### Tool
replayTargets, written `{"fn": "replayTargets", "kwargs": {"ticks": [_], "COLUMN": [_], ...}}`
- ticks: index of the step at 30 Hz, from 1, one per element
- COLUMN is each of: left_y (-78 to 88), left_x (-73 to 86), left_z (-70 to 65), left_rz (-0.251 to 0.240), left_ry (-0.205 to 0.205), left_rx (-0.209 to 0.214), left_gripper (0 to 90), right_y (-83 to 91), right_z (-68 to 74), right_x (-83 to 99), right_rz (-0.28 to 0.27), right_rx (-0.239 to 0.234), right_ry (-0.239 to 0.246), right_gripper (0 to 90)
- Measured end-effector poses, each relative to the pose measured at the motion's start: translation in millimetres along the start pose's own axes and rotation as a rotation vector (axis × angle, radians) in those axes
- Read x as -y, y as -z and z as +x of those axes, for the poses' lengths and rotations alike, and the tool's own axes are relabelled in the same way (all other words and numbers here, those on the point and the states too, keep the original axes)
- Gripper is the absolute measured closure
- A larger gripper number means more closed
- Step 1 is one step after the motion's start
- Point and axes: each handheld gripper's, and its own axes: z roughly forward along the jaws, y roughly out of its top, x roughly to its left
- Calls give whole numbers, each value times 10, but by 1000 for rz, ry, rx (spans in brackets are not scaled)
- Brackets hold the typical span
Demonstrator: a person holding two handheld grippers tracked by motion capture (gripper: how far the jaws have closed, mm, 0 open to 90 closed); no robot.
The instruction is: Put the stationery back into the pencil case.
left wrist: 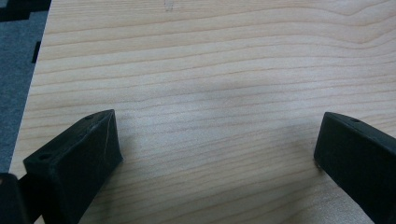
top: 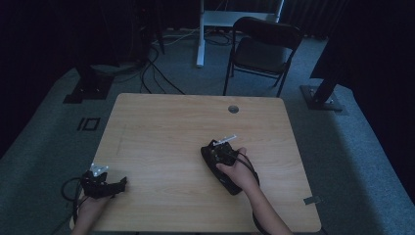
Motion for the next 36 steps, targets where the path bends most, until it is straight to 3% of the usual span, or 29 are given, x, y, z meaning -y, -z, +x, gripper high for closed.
{"fn": "replayTargets", "kwargs": {"ticks": [8, 16, 28, 36], "left_y": [0, 0, 0, 0], "left_x": [0, 0, 0, 0], "left_z": [0, 0, 0, 0], "left_rz": [0, 0, 0, 0], "left_ry": [0, 0, 0, 0], "left_rx": [0, 0, 0, 0], "left_gripper": [5, 6, 5, 5], "right_y": [19, 126, 335, 534], "right_z": [-15, -45, -118, -173], "right_x": [-19, -30, 15, 78], "right_rz": [-4, -44, -128, -204], "right_rx": [-1, -13, -36, -93], "right_ry": [-7, -12, -15, -43], "right_gripper": [506, 505, 454, 403]}}
